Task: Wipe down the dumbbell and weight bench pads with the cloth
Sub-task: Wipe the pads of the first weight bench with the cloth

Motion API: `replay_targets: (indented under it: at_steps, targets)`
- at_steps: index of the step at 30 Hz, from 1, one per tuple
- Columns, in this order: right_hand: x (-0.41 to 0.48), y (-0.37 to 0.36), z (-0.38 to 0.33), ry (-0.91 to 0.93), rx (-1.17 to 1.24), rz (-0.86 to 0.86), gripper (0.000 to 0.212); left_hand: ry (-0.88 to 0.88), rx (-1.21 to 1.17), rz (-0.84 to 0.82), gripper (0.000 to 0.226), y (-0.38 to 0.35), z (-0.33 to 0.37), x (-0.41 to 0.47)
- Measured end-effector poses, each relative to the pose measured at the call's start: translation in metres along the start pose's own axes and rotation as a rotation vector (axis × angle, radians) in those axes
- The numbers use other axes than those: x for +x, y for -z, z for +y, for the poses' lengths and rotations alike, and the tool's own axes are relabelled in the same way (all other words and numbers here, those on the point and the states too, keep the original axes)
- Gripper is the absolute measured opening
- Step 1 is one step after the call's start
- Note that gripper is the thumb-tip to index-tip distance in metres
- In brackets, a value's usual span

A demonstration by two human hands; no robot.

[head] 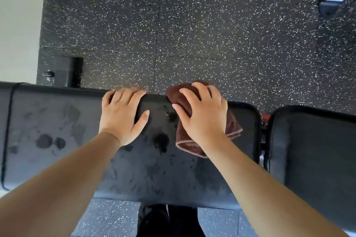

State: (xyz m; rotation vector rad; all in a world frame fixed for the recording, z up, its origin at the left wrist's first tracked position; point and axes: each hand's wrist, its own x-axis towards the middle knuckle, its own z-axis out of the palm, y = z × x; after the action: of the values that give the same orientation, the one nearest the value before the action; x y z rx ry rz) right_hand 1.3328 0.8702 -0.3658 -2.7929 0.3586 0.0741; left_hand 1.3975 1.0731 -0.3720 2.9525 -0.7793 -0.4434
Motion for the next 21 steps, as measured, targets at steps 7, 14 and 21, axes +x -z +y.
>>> replay_targets:
  at_steps: [7, 14, 21]
  targets:
    - [-0.015, 0.013, 0.04, -0.006, 0.006, 0.01, 0.039, 0.012, 0.023, -0.034, 0.054, 0.001, 0.001, 0.001]
    - [-0.006, 0.011, 0.02, -0.189, -0.014, 0.004, 0.034, 0.001, 0.021, -0.06, 0.054, 0.0, -0.002, 0.003]
    - [0.005, 0.005, -0.008, -0.048, 0.015, -0.097, 0.034, 0.006, 0.015, -0.058, 0.054, 0.003, 0.0, 0.002]
